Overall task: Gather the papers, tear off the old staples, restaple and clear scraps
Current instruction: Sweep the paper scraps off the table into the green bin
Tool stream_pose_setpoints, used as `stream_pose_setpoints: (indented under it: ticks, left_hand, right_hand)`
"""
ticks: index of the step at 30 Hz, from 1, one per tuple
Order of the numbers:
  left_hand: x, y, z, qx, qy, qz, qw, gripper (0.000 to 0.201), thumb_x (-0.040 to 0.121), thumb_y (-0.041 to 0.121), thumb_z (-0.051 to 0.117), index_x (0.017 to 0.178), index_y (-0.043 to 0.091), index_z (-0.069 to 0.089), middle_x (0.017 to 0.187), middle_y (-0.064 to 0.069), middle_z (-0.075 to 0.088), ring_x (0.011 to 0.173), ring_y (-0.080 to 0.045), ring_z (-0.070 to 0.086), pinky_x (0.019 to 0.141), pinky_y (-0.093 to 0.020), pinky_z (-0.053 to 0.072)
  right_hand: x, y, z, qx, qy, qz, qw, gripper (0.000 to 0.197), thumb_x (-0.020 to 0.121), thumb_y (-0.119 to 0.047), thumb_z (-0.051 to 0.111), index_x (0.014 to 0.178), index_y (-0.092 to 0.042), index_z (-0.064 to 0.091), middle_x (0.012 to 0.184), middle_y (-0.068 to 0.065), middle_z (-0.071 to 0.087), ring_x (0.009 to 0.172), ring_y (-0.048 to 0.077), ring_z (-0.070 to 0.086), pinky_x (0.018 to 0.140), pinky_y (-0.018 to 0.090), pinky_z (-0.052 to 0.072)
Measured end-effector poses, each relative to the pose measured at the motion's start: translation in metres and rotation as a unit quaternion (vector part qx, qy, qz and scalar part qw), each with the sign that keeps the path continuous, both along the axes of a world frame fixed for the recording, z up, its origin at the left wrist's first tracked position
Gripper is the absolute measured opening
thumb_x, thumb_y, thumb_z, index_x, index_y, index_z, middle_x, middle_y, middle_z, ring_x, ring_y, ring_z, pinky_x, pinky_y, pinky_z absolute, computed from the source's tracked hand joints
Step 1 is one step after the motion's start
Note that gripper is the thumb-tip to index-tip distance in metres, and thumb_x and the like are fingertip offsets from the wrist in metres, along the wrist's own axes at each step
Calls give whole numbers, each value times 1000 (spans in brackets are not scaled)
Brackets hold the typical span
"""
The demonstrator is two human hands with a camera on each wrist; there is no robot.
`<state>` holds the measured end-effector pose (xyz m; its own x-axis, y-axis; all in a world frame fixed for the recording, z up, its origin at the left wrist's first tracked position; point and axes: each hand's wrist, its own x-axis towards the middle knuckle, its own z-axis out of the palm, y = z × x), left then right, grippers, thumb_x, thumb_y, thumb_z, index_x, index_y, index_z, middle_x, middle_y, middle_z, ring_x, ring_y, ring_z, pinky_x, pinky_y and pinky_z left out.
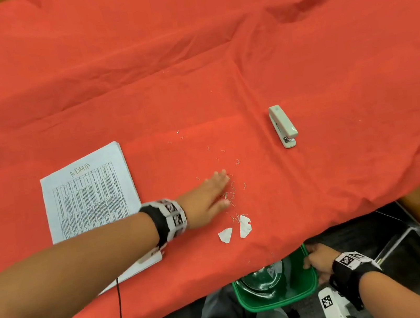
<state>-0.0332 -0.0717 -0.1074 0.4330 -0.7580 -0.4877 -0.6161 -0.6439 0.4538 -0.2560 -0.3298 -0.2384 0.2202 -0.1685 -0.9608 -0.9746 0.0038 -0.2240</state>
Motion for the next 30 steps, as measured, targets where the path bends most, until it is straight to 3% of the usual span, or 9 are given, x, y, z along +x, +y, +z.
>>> stream_pose_setpoints:
  ticks: [3, 6, 9, 11, 15, 20, 26, 28, 30]
  left_hand:
    - [63, 4, -2, -1, -57, 132, 990, 68, 101, 36, 35, 152, 6, 2, 160, -12, -9, 149, -24, -7, 121, -35, 0]
    - [114, 16, -9, 31, -94, 258, 961, 74, 99, 43, 35, 151, 3, 1, 159, -16, -10, 148, -30, -8, 120, -40, 1]
    - [129, 19, -22, 56, -83, 313, 944, 79, 98, 48, 36, 151, 1, 0, 159, -18, -9, 148, -31, -7, 121, -42, 3]
    - [126, 12, -29, 57, -84, 295, 950, 81, 97, 50, 36, 151, 1, 0, 159, -18, -10, 148, -32, -7, 121, -44, 3]
    - [105, -9, -33, 29, -85, 216, 972, 81, 97, 49, 37, 151, 3, -1, 159, -16, -13, 148, -31, -10, 121, -43, 0]
    - [41, -26, -27, 5, -52, 66, 996, 82, 96, 48, 39, 152, 6, -4, 159, -12, -16, 147, -27, -13, 122, -42, 0]
    - [-53, -15, -10, -7, 29, -88, 996, 80, 97, 50, 36, 152, 9, -6, 159, -7, -17, 147, -17, -16, 119, -30, -5]
    - [-67, -12, -6, -9, 36, -106, 994, 78, 98, 51, 34, 152, 11, -6, 159, -4, -16, 146, -14, -15, 117, -26, -6]
    - [-56, -13, -4, -18, 24, -77, 997, 75, 99, 48, 34, 152, 11, -4, 160, -4, -15, 146, -14, -14, 120, -29, -4]
  right_hand:
    - [1, 1, 1, -7, -4, 8, 1000, 37, 76, 17, 41, 99, -4, 61, 101, 40, 64, 87, 59, 63, 72, 72, 48]
    - [1, 0, 5, -16, -3, 21, 1000, 36, 77, 16, 41, 95, -8, 61, 98, 38, 65, 84, 58, 64, 67, 65, 53]
    - [-2, -2, 5, -19, -6, 6, 1000, 35, 77, 18, 40, 94, -5, 61, 82, 28, 67, 68, 45, 67, 53, 48, 57]
    - [-3, -4, 5, -22, -9, 3, 1000, 35, 77, 19, 41, 93, -4, 62, 78, 23, 67, 66, 37, 65, 51, 41, 56]
    - [-5, -5, 6, -20, -3, -11, 1000, 34, 78, 21, 39, 90, -2, 61, 79, 24, 65, 65, 35, 64, 44, 36, 53]
    - [-6, -5, 7, -11, 5, -16, 1000, 33, 77, 20, 40, 92, -4, 59, 89, 29, 67, 76, 46, 67, 53, 49, 57]
    - [-5, -2, 10, 8, 5, -21, 1000, 35, 79, 22, 36, 87, -4, 58, 86, 27, 66, 72, 43, 65, 48, 46, 56]
    - [-4, -2, 11, 8, 2, -19, 1000, 36, 80, 22, 35, 87, -5, 58, 86, 27, 65, 71, 41, 64, 47, 45, 56]
    - [-4, -1, 12, 9, -1, -18, 1000, 38, 79, 22, 35, 88, -7, 58, 89, 29, 65, 75, 43, 64, 48, 47, 56]
